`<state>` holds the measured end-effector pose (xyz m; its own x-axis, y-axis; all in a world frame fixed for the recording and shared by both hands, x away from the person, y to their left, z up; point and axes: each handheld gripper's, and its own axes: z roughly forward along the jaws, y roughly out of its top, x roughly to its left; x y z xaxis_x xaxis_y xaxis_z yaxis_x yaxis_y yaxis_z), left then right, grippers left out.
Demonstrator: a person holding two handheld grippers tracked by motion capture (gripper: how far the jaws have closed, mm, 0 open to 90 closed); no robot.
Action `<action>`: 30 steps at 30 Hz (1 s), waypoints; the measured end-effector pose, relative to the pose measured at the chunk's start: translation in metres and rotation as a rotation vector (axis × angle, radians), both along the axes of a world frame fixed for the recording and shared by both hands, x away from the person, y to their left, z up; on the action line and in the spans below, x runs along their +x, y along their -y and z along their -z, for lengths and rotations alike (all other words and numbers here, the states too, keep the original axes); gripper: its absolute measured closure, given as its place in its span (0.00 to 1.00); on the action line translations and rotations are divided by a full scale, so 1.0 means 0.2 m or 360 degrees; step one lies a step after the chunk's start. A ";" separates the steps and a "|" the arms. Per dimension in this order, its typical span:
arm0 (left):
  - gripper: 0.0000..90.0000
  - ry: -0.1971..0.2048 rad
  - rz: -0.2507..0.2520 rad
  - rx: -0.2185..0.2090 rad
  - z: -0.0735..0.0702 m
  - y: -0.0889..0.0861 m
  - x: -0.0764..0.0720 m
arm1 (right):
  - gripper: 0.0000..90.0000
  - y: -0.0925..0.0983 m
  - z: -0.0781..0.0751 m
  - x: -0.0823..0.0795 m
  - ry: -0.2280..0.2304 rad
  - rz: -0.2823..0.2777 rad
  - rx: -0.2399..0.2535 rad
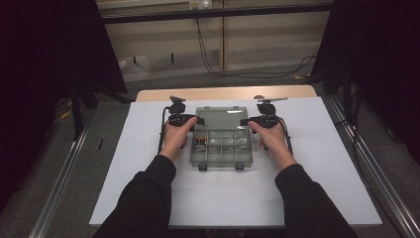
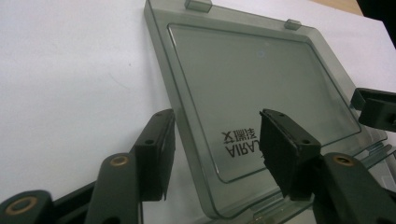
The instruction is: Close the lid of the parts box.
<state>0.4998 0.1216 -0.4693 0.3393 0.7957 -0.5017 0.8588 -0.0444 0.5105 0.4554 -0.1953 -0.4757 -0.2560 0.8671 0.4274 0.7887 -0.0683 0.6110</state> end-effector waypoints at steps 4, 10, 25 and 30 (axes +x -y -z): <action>0.51 -0.0003 -0.0007 -0.0004 0.01 0.00 0.00 | 0.58 0.00 0.01 0.00 -0.0005 0.0021 0.0030; 0.51 -0.0045 0.0040 -0.0010 0.03 0.01 0.00 | 0.54 0.00 0.04 0.01 -0.0070 -0.0015 0.0062; 0.75 0.0165 0.0000 0.0014 -0.05 -0.03 -0.04 | 0.81 0.04 -0.03 -0.03 0.0102 0.0003 0.0079; 0.81 0.0226 0.0033 -0.0022 -0.07 -0.06 -0.06 | 0.93 0.06 -0.05 -0.06 0.0168 -0.0003 0.0072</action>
<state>0.4874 0.1340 -0.4562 0.4242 0.7811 -0.4583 0.7767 -0.0536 0.6276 0.4441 -0.2076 -0.4650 -0.3034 0.8468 0.4370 0.7205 -0.0963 0.6868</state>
